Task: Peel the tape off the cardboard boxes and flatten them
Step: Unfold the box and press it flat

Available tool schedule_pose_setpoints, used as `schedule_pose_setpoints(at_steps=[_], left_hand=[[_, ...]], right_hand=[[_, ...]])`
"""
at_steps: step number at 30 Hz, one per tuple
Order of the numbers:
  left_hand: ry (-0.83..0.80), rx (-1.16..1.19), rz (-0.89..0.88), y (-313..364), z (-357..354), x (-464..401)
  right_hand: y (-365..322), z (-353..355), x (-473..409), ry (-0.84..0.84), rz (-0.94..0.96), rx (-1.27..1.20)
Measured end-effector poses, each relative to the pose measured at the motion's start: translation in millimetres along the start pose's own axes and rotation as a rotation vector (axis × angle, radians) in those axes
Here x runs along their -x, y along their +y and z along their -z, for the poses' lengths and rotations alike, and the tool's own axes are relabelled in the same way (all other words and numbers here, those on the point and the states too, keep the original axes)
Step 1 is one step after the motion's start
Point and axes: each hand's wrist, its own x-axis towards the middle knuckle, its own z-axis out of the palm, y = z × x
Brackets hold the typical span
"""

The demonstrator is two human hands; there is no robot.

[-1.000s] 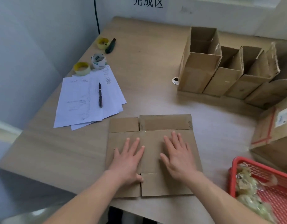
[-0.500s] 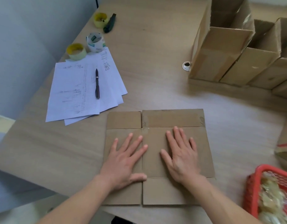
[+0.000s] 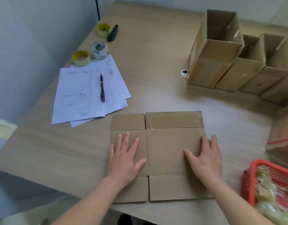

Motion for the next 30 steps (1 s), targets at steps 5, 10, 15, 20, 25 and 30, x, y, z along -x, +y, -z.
schedule_pose_setpoints(at_steps=[5,10,15,20,25,30], left_hand=[[-0.101,0.036,-0.092,-12.4,-11.6,57.5],[-0.249,0.168,-0.108,12.1,20.6,88.5],[-0.226,0.672,-0.16,59.9,117.9,111.7],[-0.01,1.417,-0.282,56.8,227.6,138.5],[0.017,1.688,-0.037,-15.9,235.4,143.2],[0.017,1.62,0.238,-74.8,160.2,137.3]], right_hand=[[5.5,19.8,28.3,-0.083,-0.258,-0.078],[-12.9,58.6,47.0,-0.422,-0.437,-0.631],[-91.5,132.7,72.7,-0.342,-0.229,-0.919],[-171.0,175.0,130.7,-0.493,0.245,-1.0],[-185.6,139.8,161.2,-0.294,0.643,-0.69],[-131.7,62.4,139.9,-0.137,0.525,0.041]])
